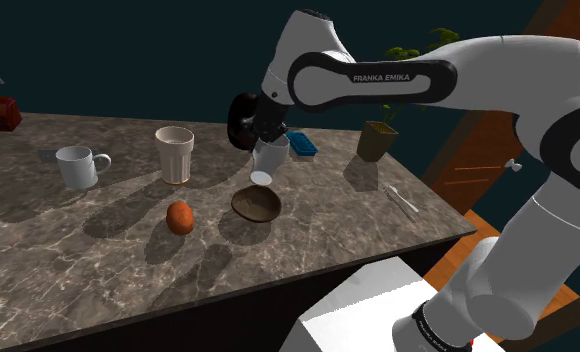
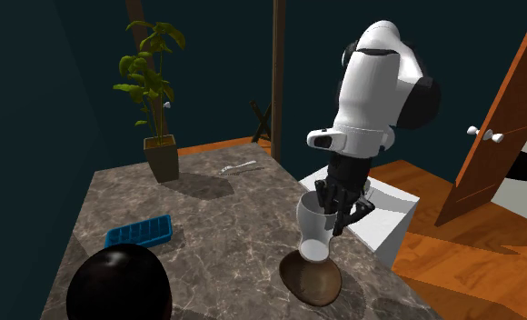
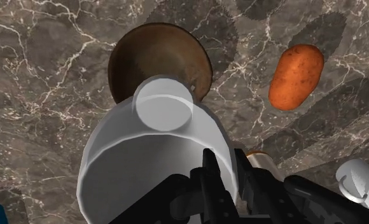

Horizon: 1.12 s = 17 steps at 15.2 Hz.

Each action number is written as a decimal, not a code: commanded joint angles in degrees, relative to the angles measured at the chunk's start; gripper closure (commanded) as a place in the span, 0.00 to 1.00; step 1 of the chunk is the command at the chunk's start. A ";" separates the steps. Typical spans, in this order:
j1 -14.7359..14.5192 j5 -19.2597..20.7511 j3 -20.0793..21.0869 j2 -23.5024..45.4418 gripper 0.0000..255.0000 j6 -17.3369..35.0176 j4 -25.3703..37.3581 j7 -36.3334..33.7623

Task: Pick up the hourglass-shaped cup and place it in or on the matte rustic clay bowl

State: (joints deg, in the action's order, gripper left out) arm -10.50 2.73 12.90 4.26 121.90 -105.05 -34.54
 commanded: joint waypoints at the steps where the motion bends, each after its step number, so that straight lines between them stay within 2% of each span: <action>1: -0.03 0.10 0.01 0.13 1.00 1.73 -1.55 -0.15; 17: -0.19 1.56 -0.17 3.63 1.00 12.55 -8.99 -1.33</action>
State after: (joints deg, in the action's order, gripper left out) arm -10.67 4.22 12.74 7.75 134.06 -113.85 -35.80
